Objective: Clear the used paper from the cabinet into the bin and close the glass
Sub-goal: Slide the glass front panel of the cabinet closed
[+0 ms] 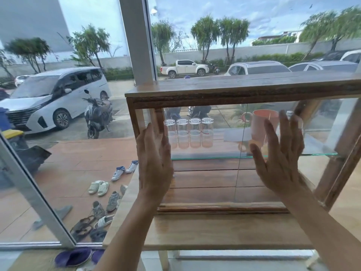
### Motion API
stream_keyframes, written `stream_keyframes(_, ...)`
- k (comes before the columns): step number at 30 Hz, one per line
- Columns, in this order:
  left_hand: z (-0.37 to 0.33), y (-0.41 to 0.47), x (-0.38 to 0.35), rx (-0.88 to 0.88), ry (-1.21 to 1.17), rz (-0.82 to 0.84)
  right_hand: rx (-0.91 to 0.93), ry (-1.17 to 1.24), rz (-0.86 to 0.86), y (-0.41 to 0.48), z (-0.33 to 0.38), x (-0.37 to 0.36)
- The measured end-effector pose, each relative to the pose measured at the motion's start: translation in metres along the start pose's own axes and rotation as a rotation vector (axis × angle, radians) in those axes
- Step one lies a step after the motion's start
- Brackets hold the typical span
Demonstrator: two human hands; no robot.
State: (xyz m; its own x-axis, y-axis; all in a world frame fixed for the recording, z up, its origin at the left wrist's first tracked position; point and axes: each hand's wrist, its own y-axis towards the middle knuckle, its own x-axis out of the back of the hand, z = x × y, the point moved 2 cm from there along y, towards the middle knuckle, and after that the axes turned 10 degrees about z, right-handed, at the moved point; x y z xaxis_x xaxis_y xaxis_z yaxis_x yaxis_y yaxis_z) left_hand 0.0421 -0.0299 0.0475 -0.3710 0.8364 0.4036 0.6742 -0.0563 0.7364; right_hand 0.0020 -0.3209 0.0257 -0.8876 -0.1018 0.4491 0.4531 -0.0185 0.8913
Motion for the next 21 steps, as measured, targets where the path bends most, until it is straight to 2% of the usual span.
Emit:
stream_keyframes(3,-0.009,-0.013,0.0,-0.243,0.228,-0.028,0.178,0.022,0.078,0.001,0.037,-0.001)
stream_keyframes(5,-0.01,-0.011,-0.003,-0.302,0.352,0.021,0.232,0.022,0.145,0.006,0.057,-0.003)
stream_keyframes(12,-0.007,0.004,-0.026,-0.328,0.65,0.284,0.256,-0.062,0.328,0.018,0.08,-0.01)
stream_keyframes(16,-0.01,0.007,-0.034,-0.313,0.732,0.325,0.245,-0.142,0.412,0.021,0.081,-0.012)
stream_keyframes(21,-0.004,0.011,-0.035,-0.297,0.744,0.335,0.215,-0.184,0.408,0.022,0.084,-0.017)
